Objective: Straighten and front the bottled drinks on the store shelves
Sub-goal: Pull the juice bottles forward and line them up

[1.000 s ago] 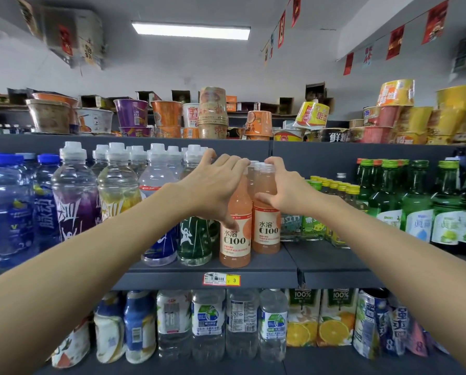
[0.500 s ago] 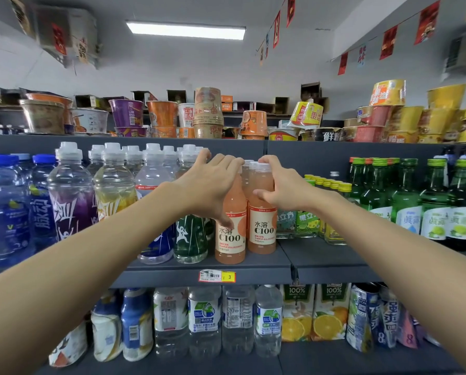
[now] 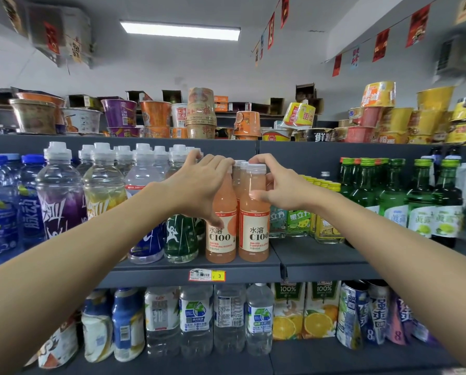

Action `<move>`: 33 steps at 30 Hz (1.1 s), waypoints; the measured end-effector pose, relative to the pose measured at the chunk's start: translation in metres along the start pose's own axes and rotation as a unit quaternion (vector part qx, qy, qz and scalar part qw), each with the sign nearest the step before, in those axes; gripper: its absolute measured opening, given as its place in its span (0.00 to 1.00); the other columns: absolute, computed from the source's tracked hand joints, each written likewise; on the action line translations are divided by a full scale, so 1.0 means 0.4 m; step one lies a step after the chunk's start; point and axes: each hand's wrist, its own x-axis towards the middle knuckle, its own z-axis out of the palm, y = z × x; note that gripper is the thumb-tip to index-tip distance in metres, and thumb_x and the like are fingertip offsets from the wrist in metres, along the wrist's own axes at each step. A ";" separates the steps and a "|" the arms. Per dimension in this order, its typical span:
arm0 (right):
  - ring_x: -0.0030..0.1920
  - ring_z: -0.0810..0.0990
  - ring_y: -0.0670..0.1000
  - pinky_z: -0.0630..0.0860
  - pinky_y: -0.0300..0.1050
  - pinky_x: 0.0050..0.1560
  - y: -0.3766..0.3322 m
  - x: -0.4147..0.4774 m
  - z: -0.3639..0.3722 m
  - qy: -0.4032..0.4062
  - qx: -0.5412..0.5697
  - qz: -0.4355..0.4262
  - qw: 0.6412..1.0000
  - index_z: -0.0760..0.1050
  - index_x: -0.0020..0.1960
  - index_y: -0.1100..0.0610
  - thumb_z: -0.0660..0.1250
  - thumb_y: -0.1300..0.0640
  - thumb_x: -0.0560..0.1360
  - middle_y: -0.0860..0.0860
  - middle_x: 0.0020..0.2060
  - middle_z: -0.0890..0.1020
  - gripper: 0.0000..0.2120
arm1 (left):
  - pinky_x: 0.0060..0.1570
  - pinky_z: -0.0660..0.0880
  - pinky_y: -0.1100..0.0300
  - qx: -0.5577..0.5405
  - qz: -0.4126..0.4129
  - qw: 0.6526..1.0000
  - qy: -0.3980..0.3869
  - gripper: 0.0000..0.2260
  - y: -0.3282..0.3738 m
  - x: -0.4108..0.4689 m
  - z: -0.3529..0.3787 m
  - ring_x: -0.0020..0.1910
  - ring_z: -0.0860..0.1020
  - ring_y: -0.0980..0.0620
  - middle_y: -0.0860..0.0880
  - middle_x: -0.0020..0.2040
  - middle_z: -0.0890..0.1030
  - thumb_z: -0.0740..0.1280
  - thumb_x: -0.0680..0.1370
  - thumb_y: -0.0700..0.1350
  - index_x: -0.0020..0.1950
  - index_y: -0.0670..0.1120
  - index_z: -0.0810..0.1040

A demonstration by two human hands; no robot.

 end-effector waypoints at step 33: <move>0.38 0.83 0.49 0.84 0.54 0.43 0.014 -0.022 0.075 0.089 -0.019 -0.020 0.996 0.49 0.73 0.34 0.68 0.52 0.78 0.50 0.40 0.83 0.35 | 0.76 0.49 0.42 -0.026 -0.018 0.999 -0.010 0.62 0.010 0.000 -0.004 0.77 0.60 0.47 0.47 0.78 0.61 0.74 0.59 0.75 0.80 0.46 0.49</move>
